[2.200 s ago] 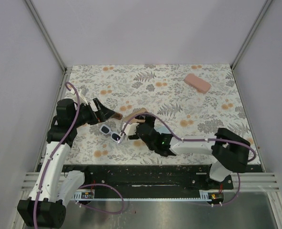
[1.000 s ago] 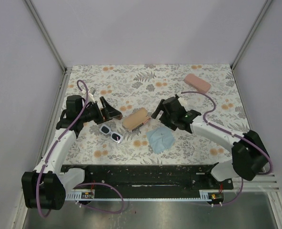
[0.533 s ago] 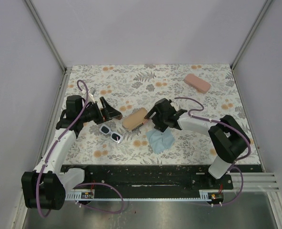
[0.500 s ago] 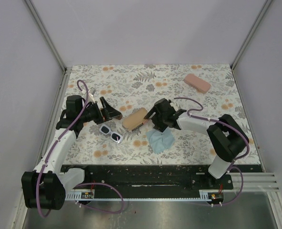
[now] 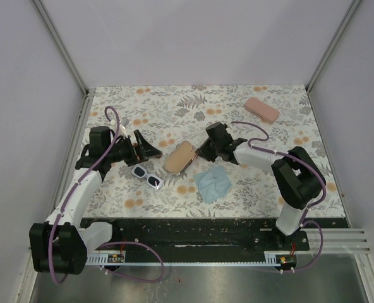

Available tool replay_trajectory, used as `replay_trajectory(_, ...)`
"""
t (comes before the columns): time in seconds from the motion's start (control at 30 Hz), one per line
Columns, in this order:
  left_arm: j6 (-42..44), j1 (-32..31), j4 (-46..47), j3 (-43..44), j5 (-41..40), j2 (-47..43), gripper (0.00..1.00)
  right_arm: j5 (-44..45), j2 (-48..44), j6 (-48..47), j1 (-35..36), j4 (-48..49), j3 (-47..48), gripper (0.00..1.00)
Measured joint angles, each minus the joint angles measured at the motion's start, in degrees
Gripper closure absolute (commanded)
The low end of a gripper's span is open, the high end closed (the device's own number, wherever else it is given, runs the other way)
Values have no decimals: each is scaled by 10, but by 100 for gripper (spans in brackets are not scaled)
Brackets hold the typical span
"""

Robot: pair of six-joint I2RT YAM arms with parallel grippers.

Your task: Organize the sunglasses

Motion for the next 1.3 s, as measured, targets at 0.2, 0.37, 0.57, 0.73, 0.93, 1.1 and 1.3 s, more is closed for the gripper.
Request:
replay_trajectory(0.2,4,0,-9,0,-2,-1,2,-9,20,-19,-27,5,32,75)
replay_trajectory(0.37,11,0,-14,0,-3,-2,2,-31,37,-36,-35,7,41,43)
replay_trajectory(0.57,18,0,-18,0,-10,-2,2,-43,37,-67,-35,3,41,39)
replay_trajectory(0.73,24,-3,-22,0,-19,-2,5,-43,1,-122,-36,-11,20,39)
replay_trajectory(0.93,24,-111,-23,0,-98,-1,12,-38,-129,-208,-39,-48,-41,45)
replay_trajectory(1.1,18,-271,-21,14,-191,33,18,-22,-226,-248,-42,-96,-112,51)
replay_trajectory(1.3,13,-410,-10,77,-286,150,20,-12,-277,-241,-43,-140,-204,48)
